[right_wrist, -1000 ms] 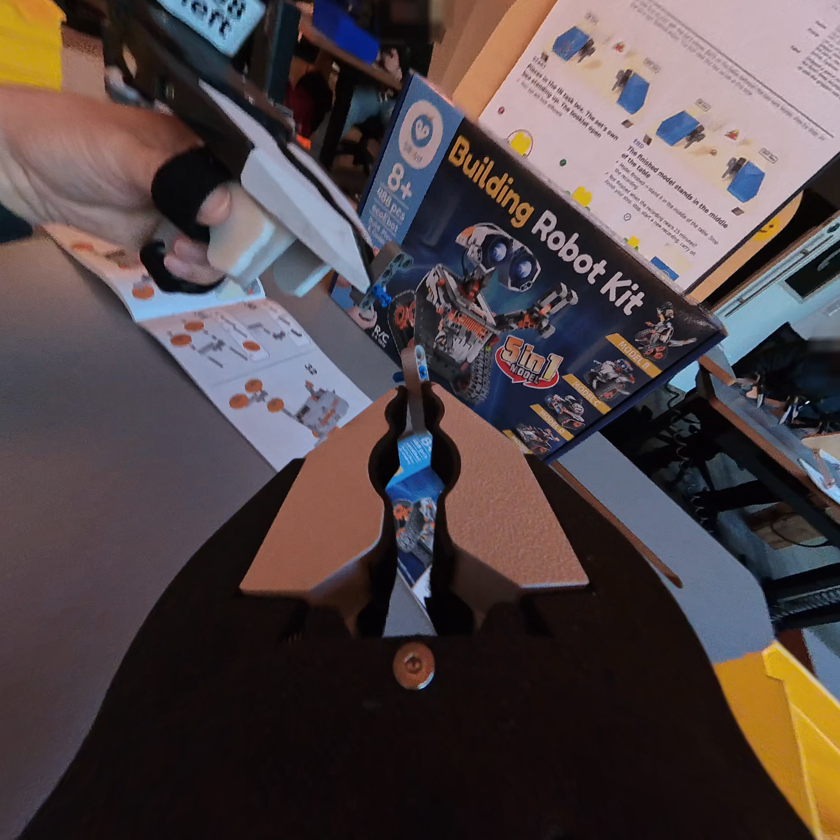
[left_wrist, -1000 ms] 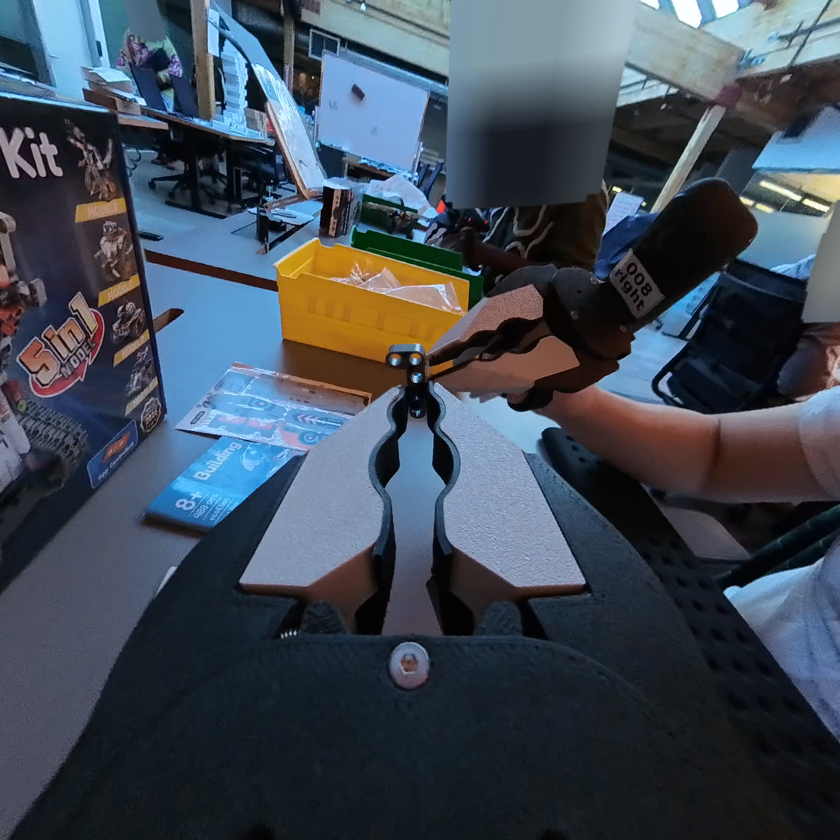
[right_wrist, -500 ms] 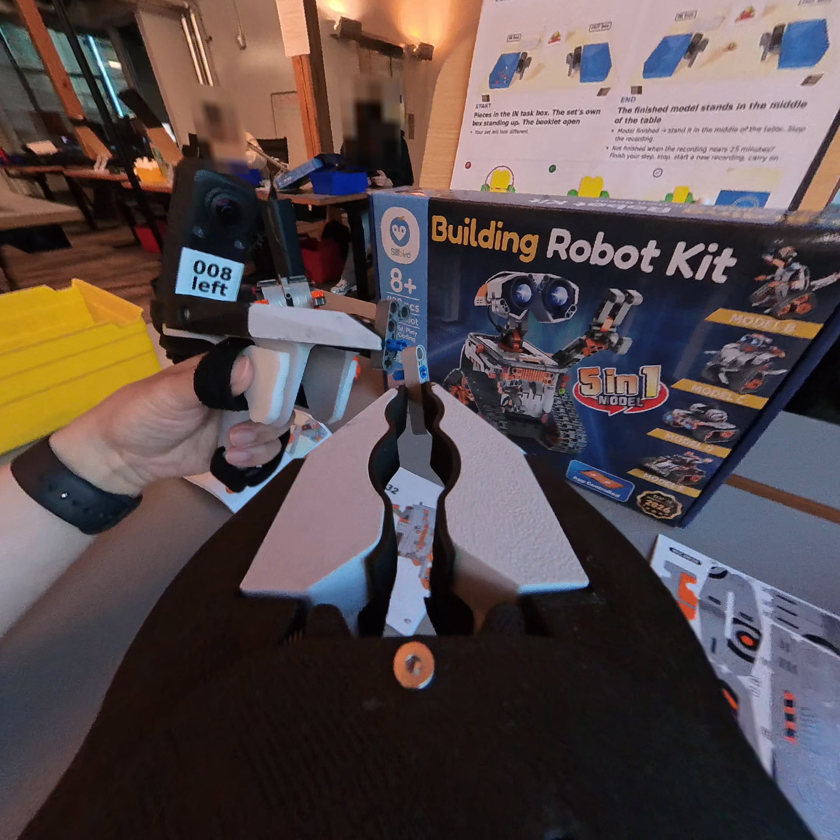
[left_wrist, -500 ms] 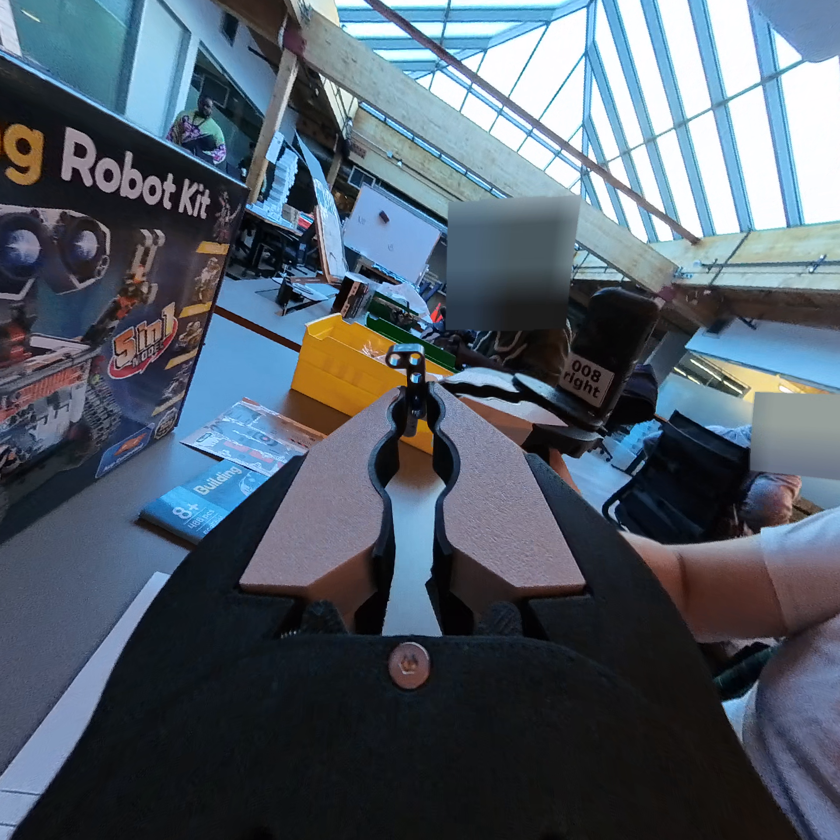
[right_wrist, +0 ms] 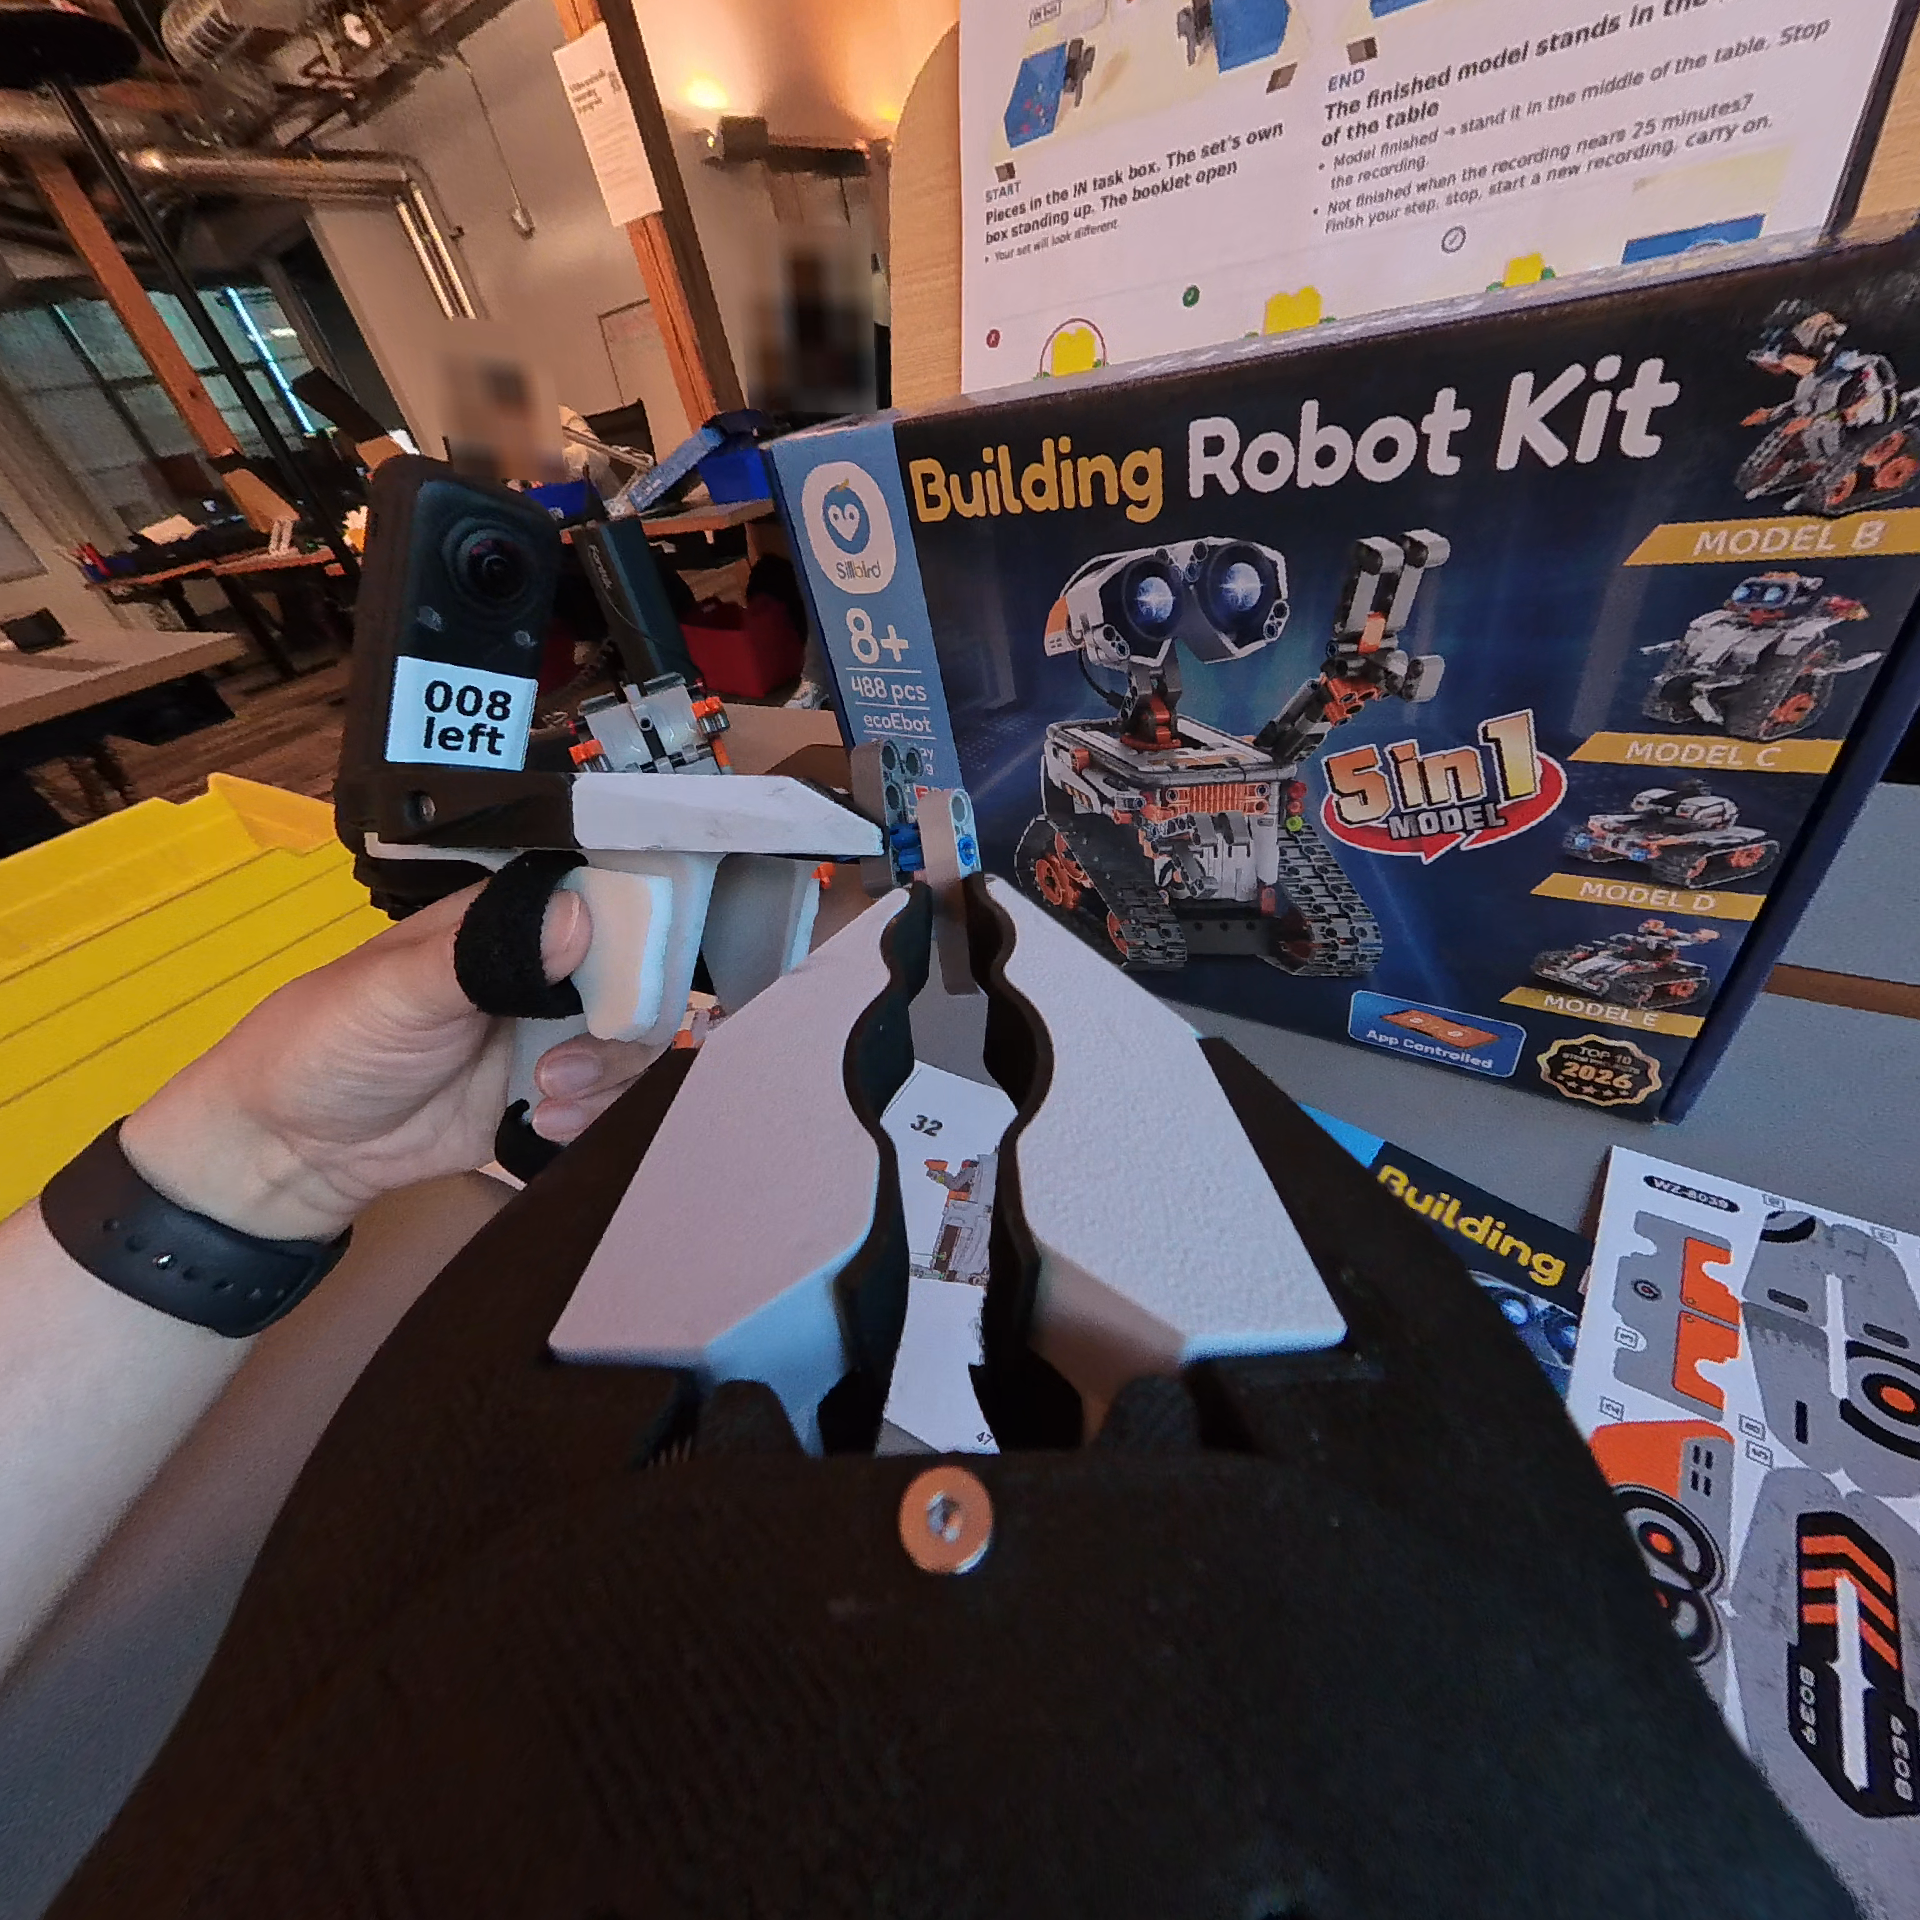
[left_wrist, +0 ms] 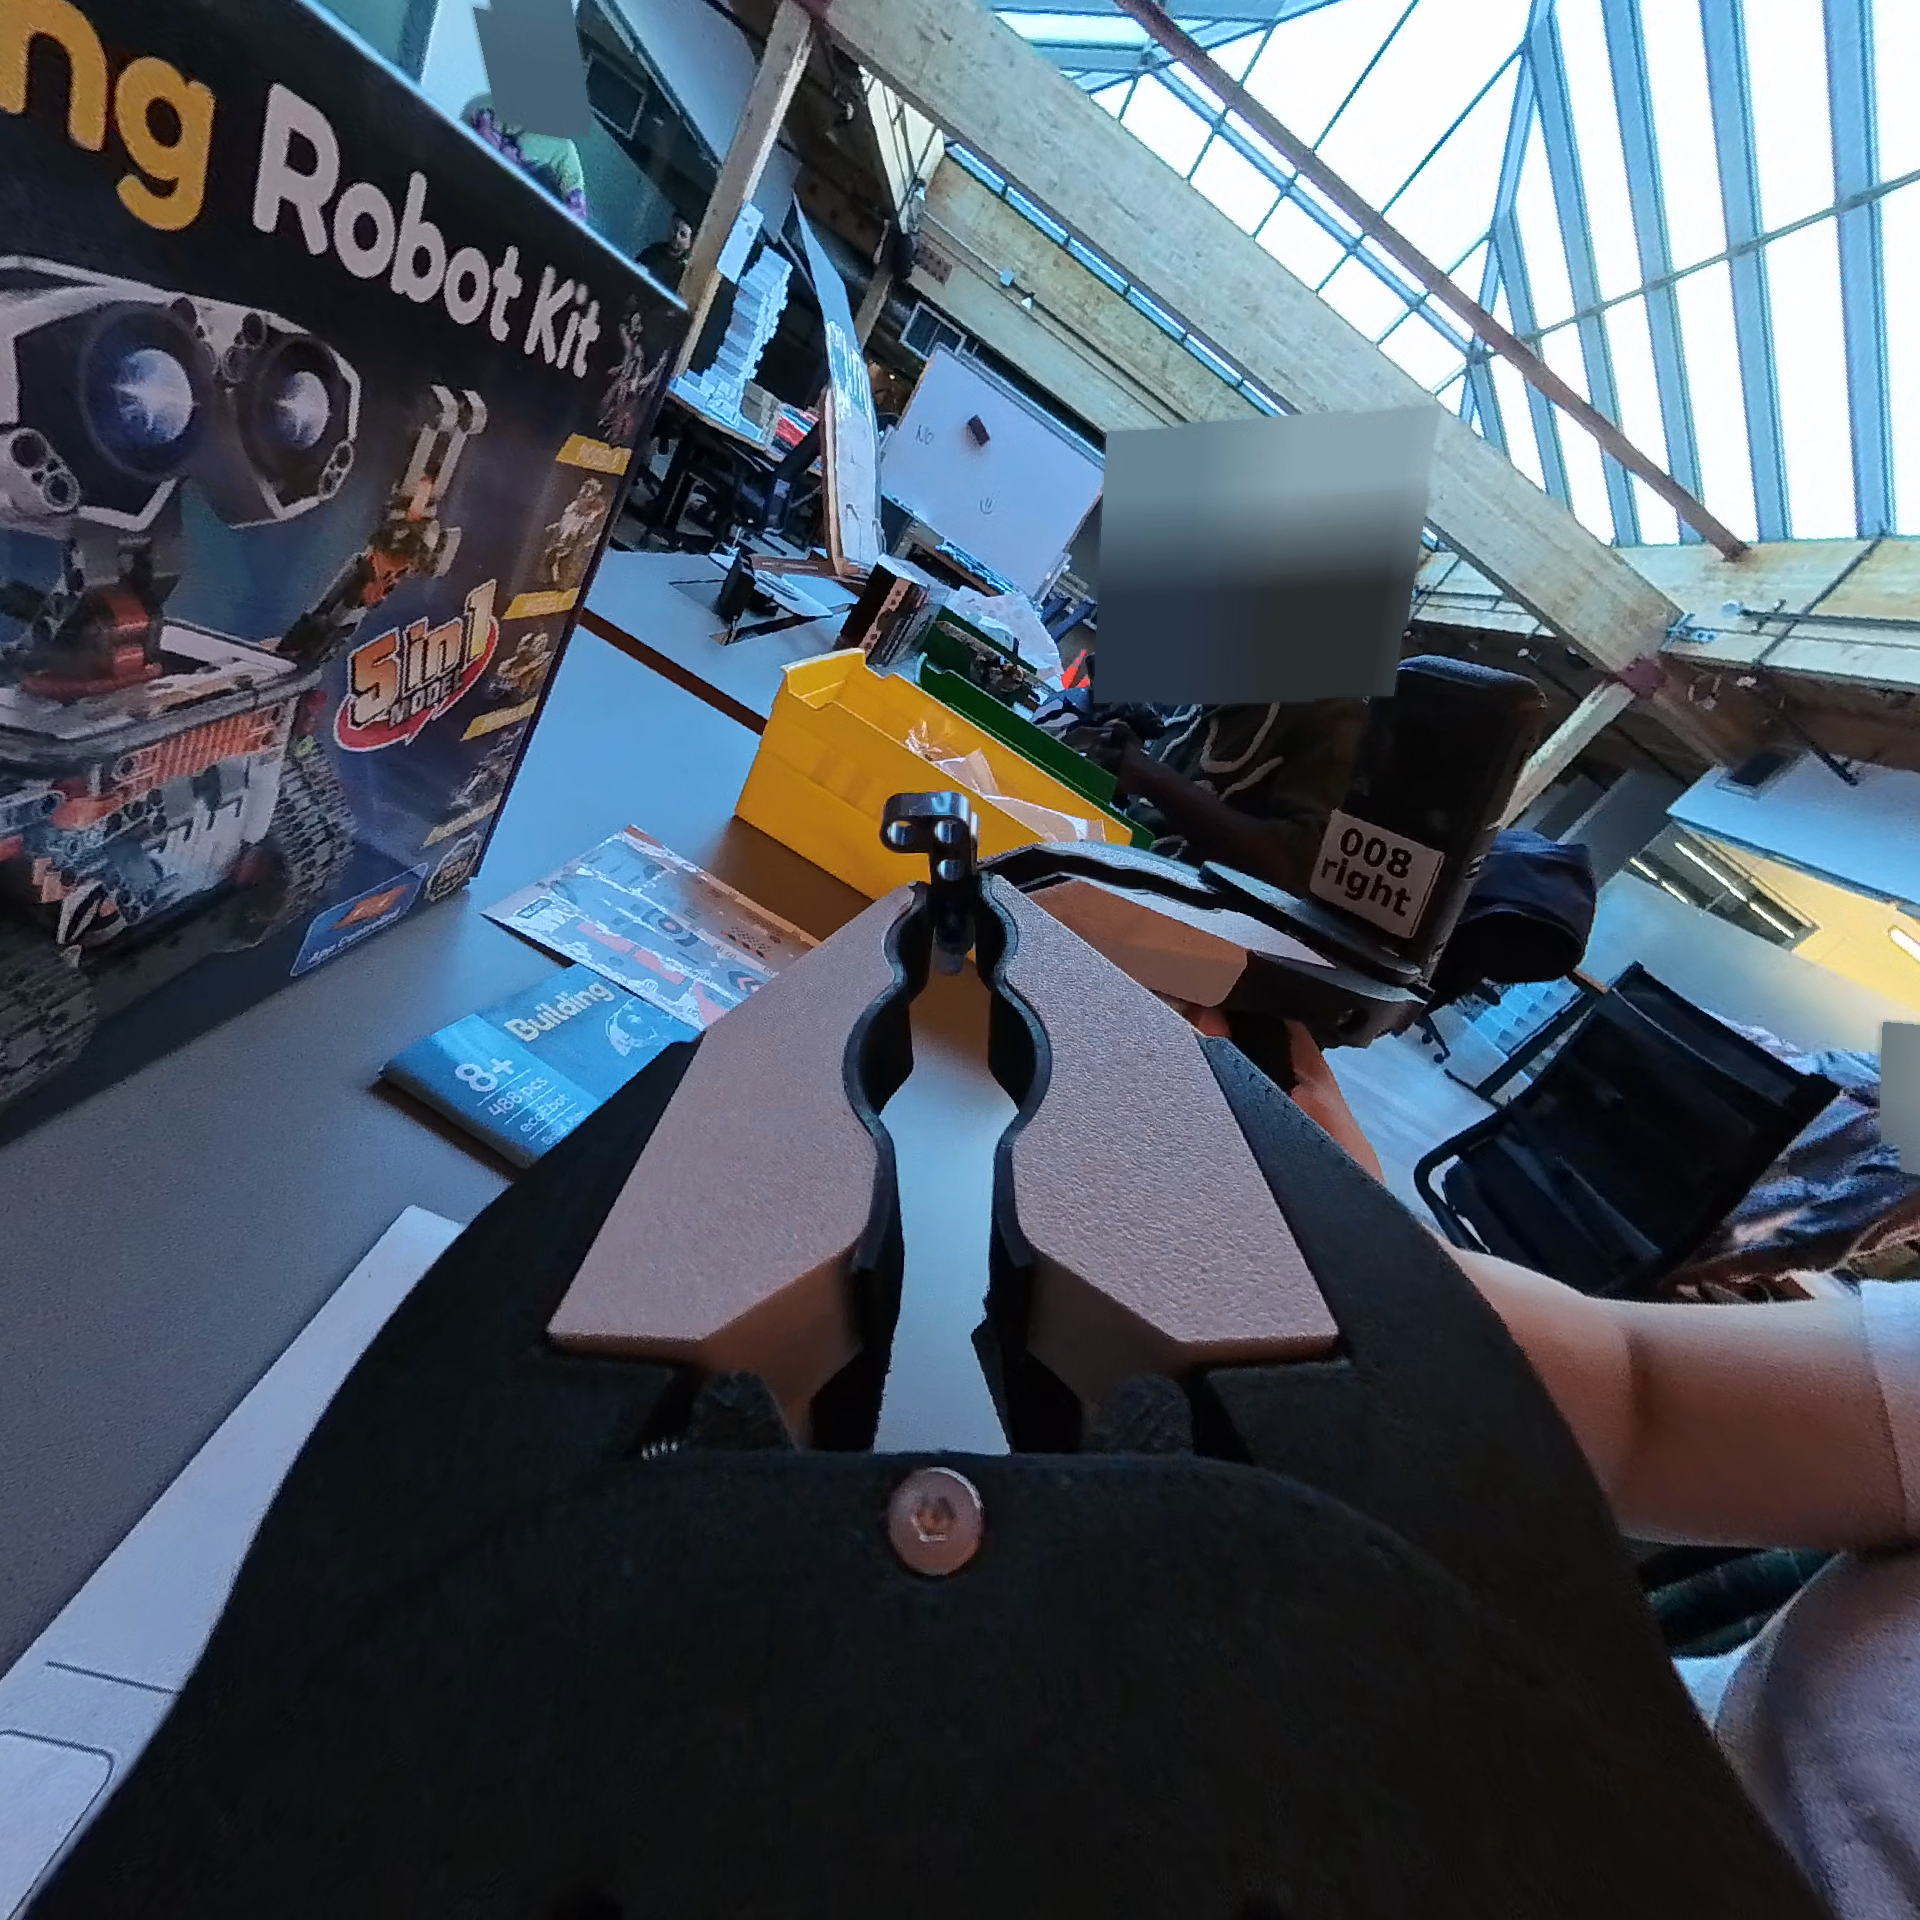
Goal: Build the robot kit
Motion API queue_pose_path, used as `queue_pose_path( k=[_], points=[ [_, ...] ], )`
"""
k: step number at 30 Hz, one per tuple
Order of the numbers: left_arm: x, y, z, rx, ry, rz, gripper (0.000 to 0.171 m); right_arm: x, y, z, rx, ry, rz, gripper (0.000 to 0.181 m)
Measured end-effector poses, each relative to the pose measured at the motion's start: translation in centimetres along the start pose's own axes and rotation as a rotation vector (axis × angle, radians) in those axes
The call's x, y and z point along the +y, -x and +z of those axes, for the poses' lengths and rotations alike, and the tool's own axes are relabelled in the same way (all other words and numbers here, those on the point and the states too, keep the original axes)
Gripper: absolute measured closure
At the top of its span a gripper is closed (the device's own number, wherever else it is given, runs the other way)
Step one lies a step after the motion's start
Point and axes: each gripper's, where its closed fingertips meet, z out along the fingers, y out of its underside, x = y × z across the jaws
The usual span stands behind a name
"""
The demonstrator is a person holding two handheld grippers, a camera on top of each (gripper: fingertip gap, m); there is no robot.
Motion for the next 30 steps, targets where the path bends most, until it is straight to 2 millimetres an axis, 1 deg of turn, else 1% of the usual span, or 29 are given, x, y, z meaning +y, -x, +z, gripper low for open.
queue_pose_path(
  k=[6, 16, 20, 27, 29, 30],
  points=[
    [0.4, 0.7, 0.1, -0.016, 0.003, -0.02, 0.167, 0.8, -0.4, 0.2, -0.014, 0.03, 0.028, 0.175],
    [0.8, 1.0, 0.2, -0.025, 0.028, -0.004, 0.167, 1.9, -0.7, 0.6, -0.134, 0.038, 0.253, 0.176],
    [1.3, 1.4, 0.3, -0.039, 0.056, -0.042, 0.167, 2.6, -1.1, 0.8, -0.155, 0.038, 0.314, 0.176],
    [1.9, 2.1, 0.8, -0.076, 0.08, -0.05, 0.167, 3.5, -1.8, 0.8, -0.137, 0.059, 0.34, 0.176],
    [1.7, 1.9, 0.7, -0.067, 0.07, -0.069, 0.167, 4.0, -2.2, 0.4, -0.123, 0.099, 0.322, 0.176],
    [1.5, 1.9, 0.5, -0.066, 0.065, -0.071, 0.168, 4.7, -2.3, -0.1, -0.126, 0.157, 0.307, 0.176]
  ],
)
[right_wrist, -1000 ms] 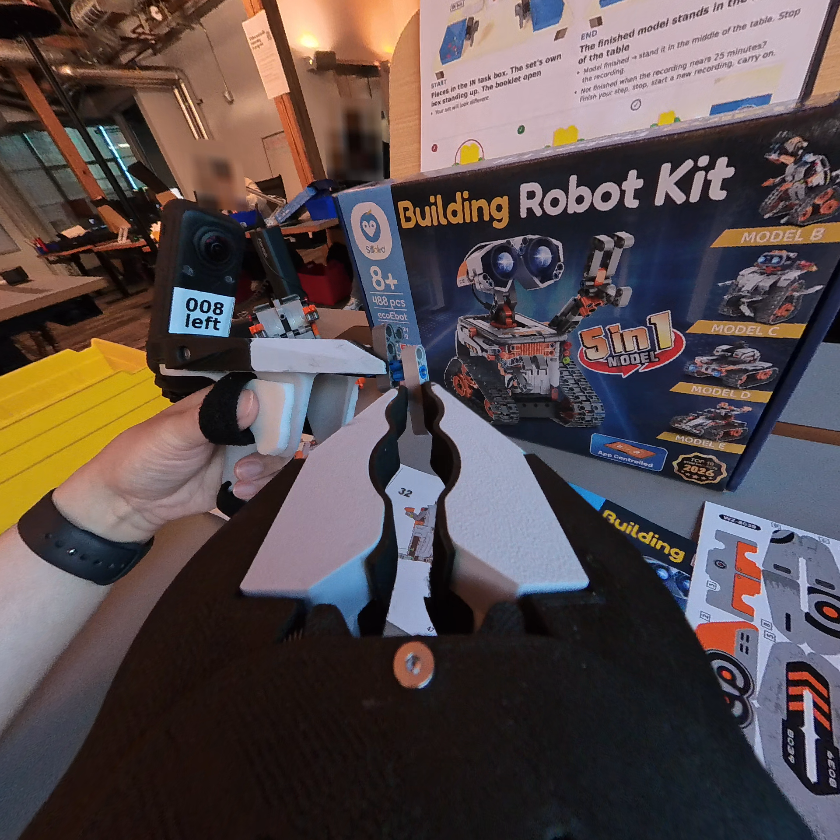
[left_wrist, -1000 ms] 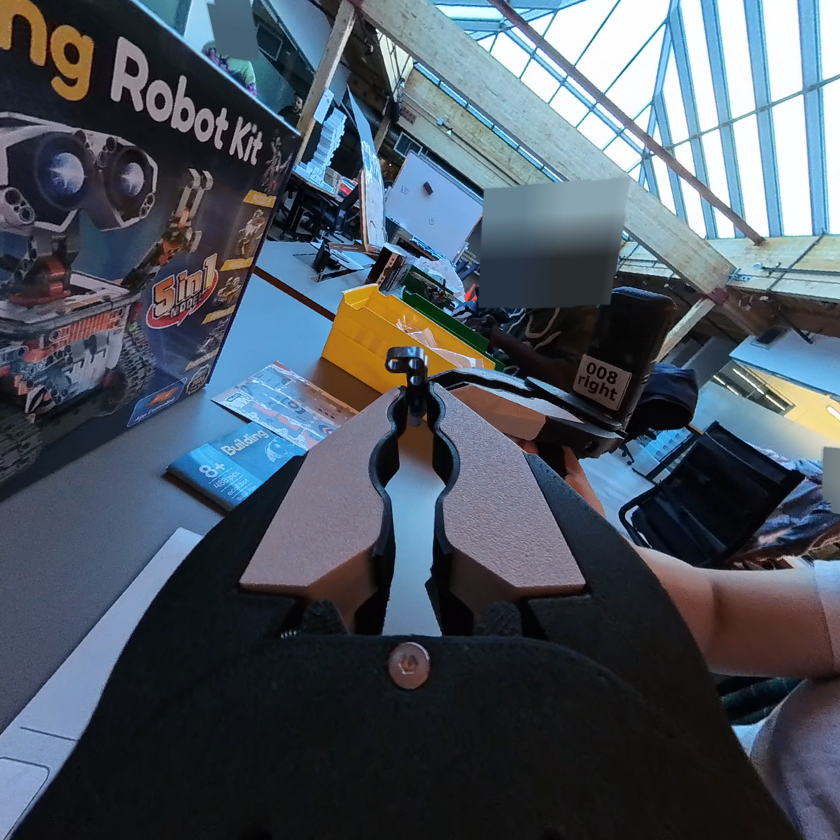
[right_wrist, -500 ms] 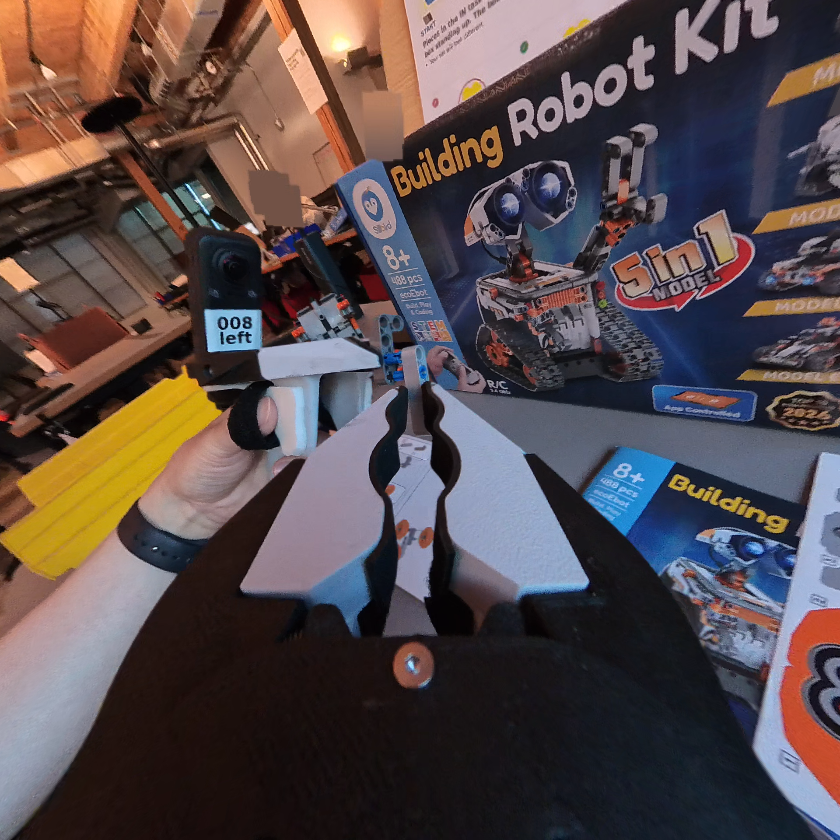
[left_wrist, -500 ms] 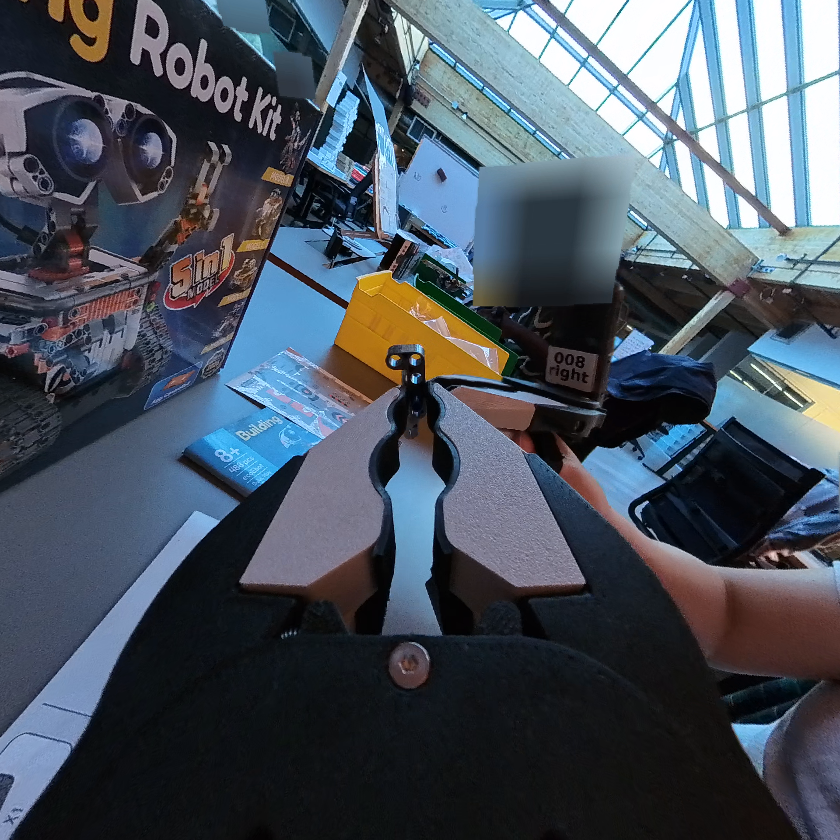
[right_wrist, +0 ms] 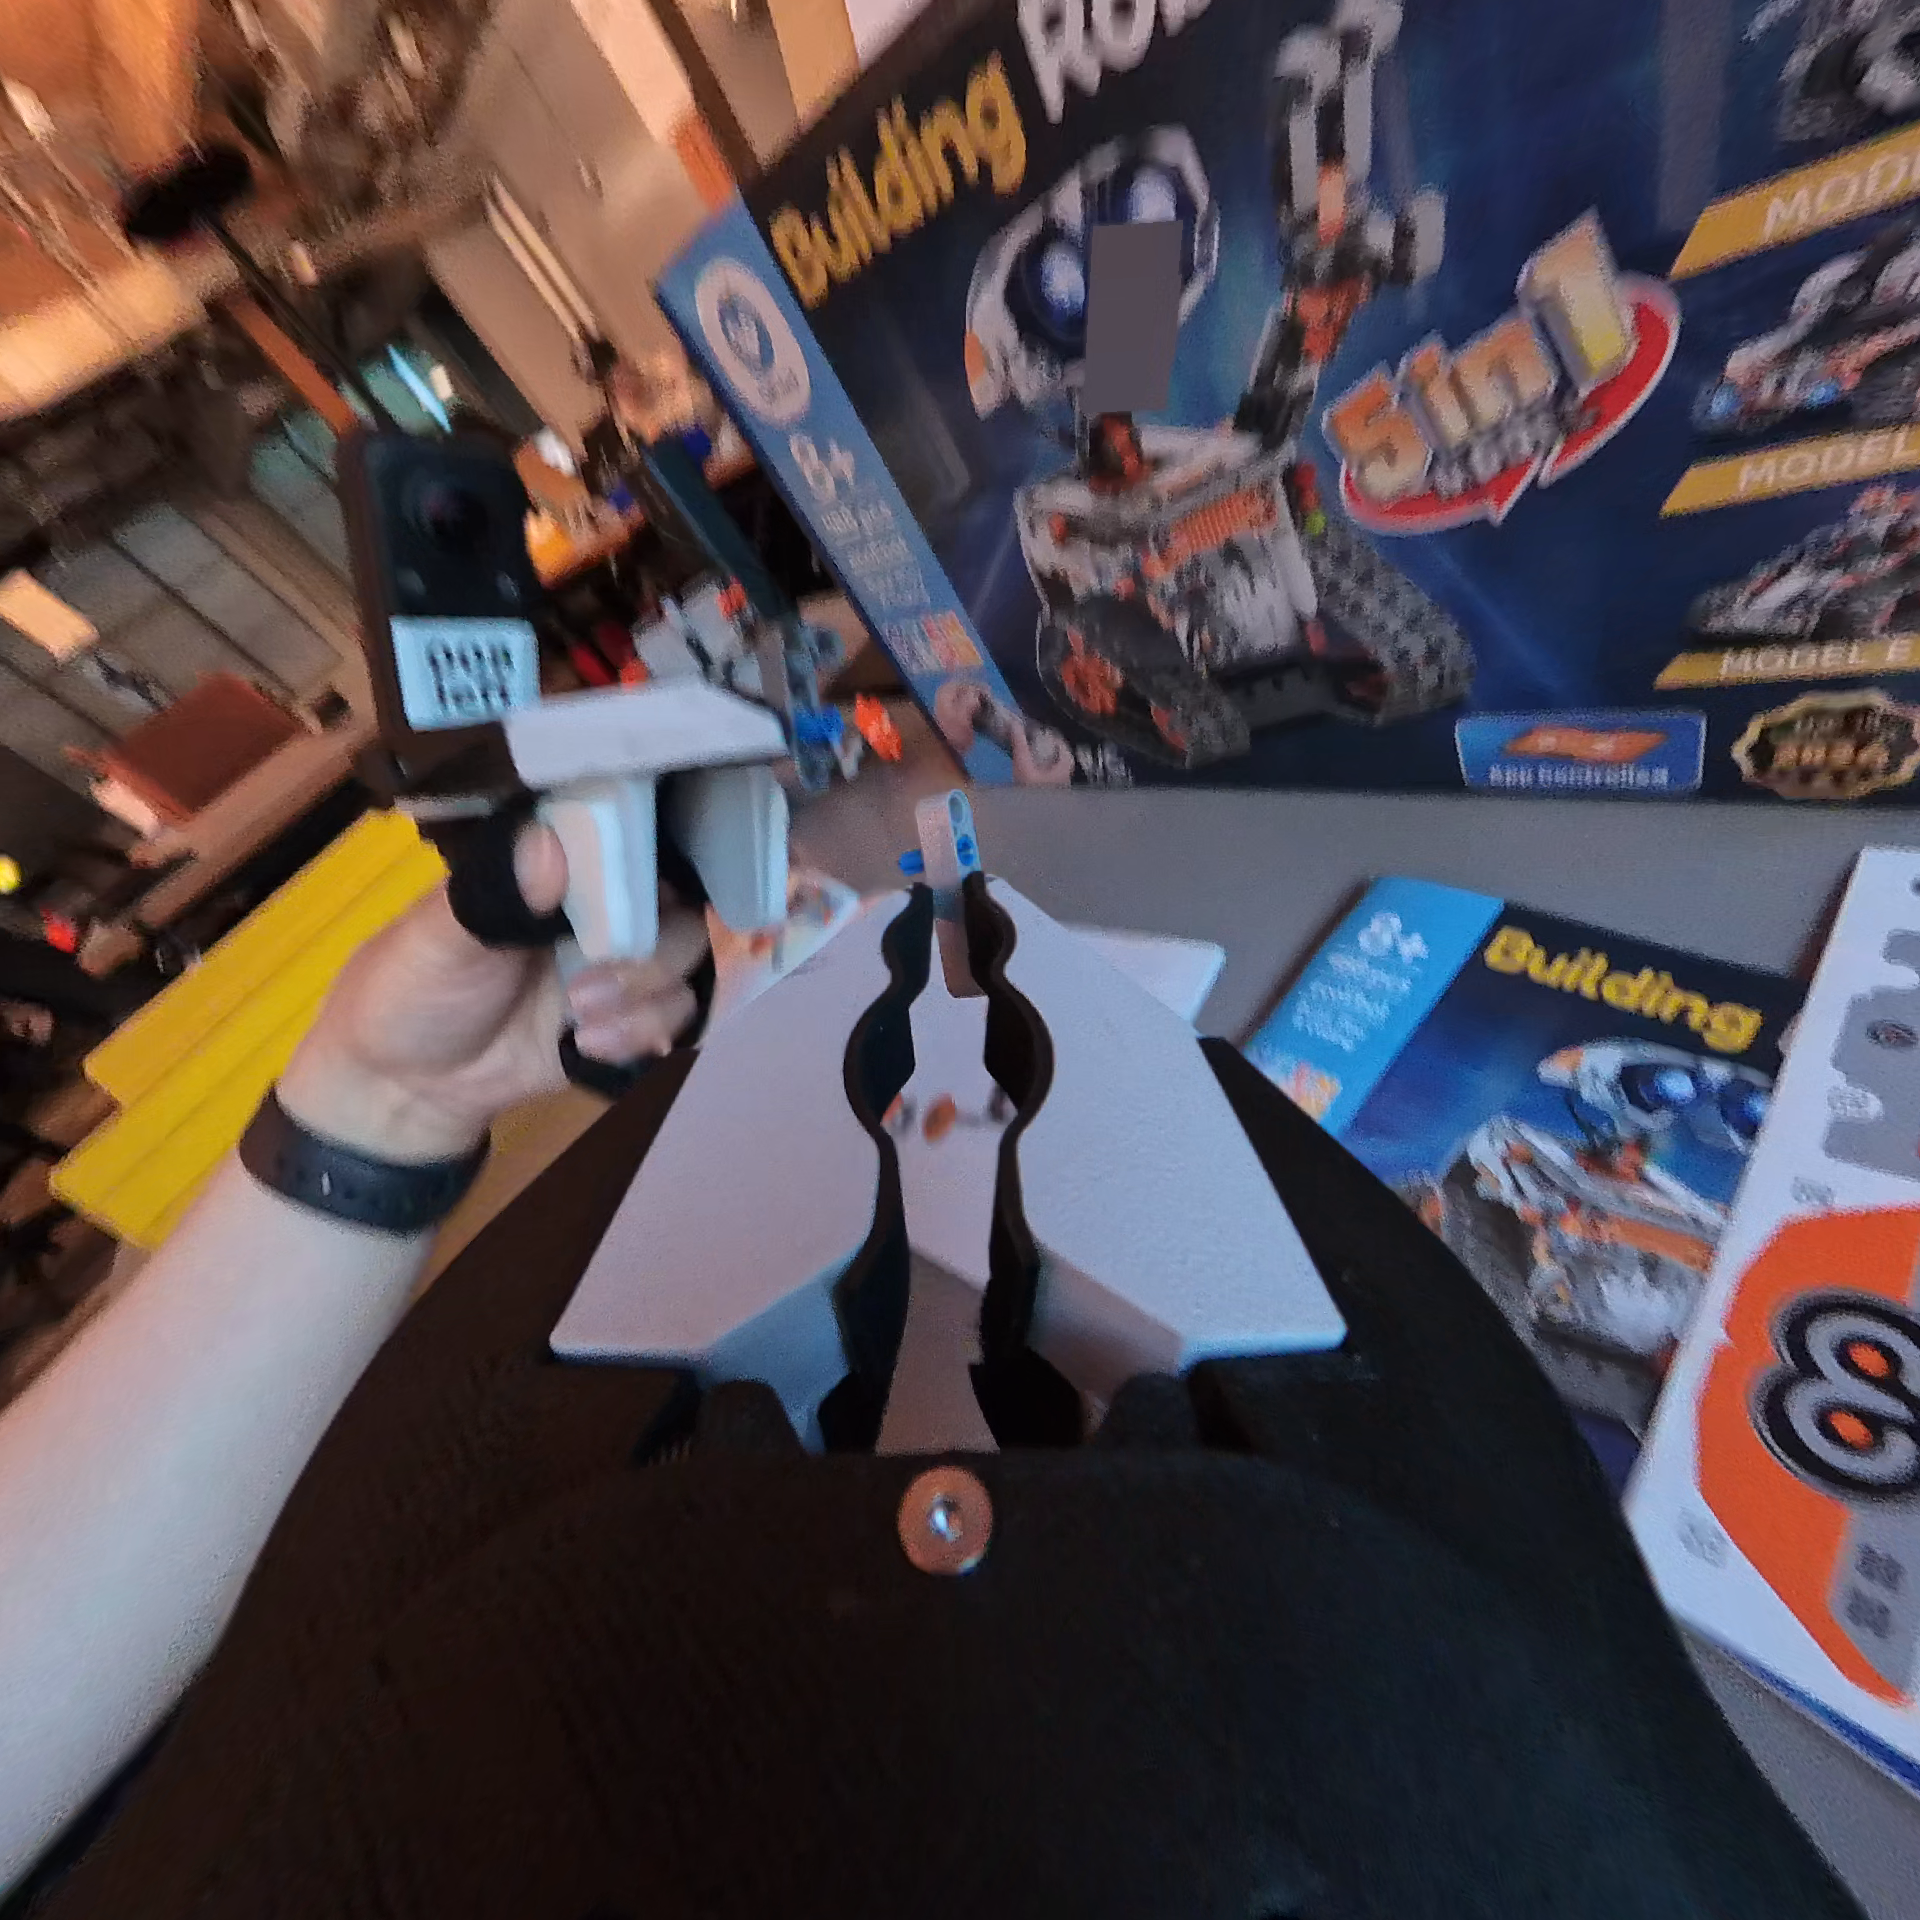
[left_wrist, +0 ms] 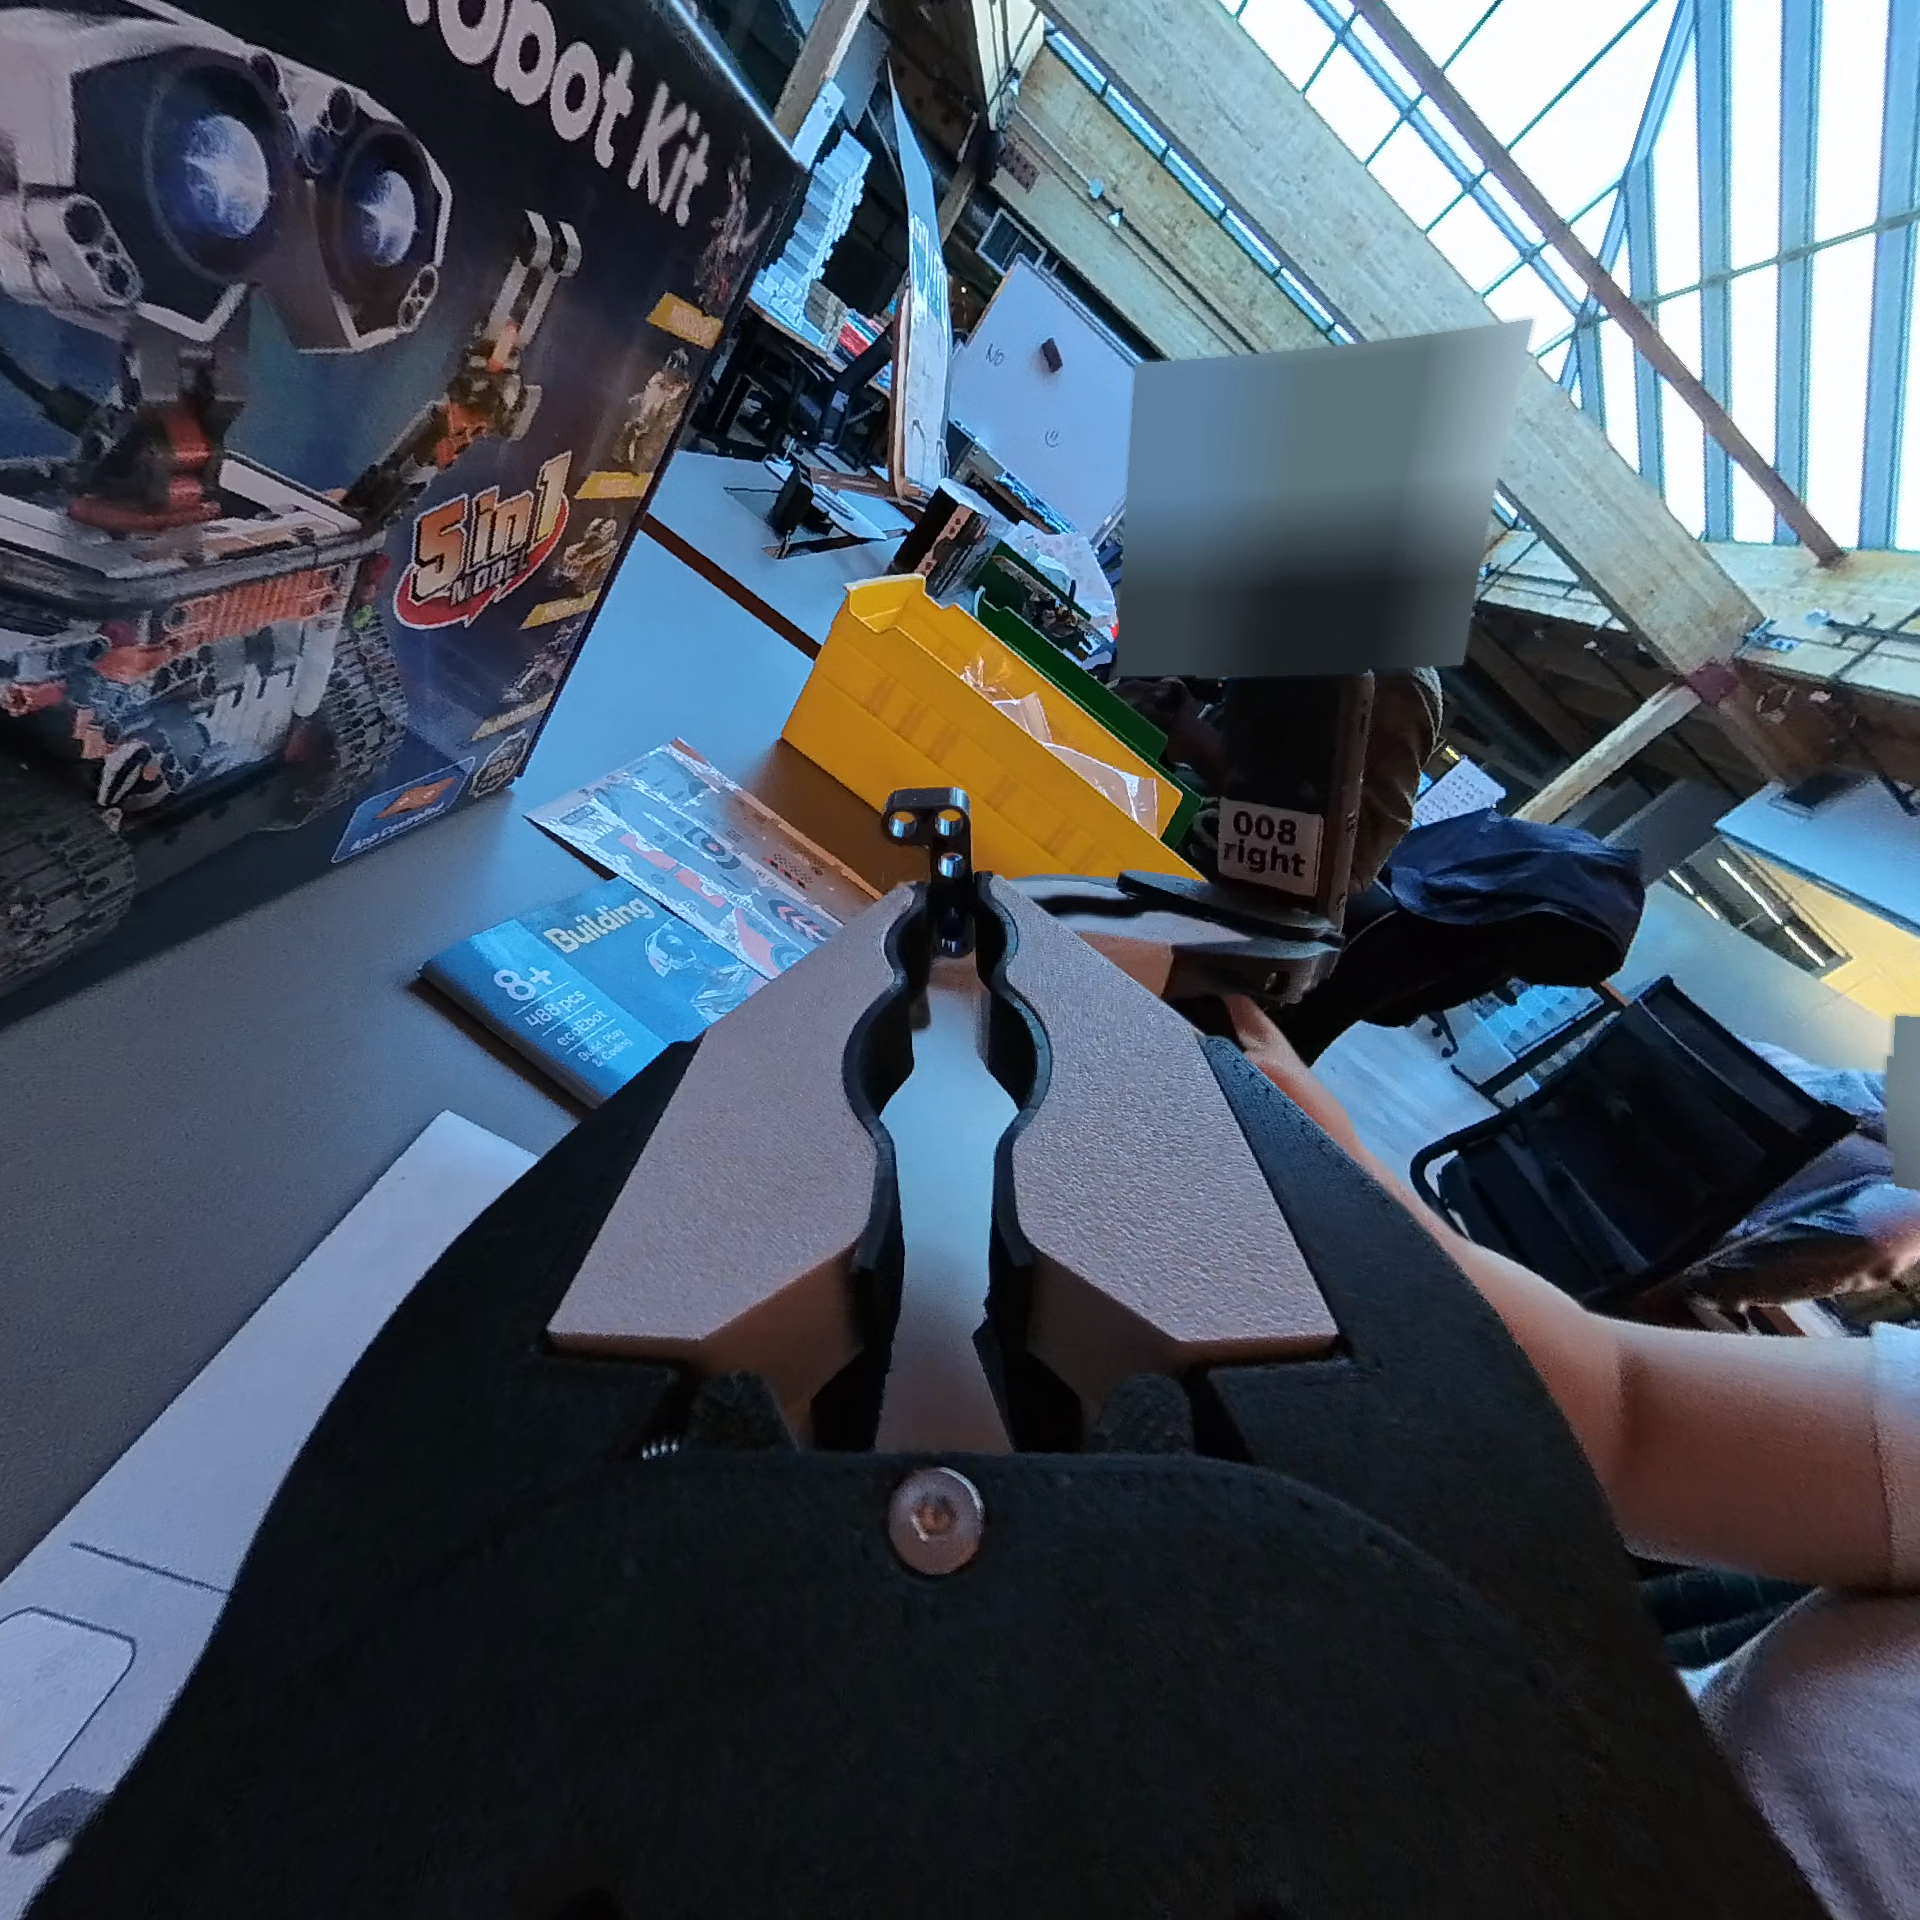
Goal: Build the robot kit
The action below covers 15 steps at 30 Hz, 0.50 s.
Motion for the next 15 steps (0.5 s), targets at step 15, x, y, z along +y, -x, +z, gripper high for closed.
queue_pose_path(
  k=[15],
  points=[
    [0.2, 0.1, -1.1, -0.019, 0.057, -0.046, 0.167, 13.1, -1.4, -5.6, 0.134, 0.839, -0.061, 0.171]
  ],
)
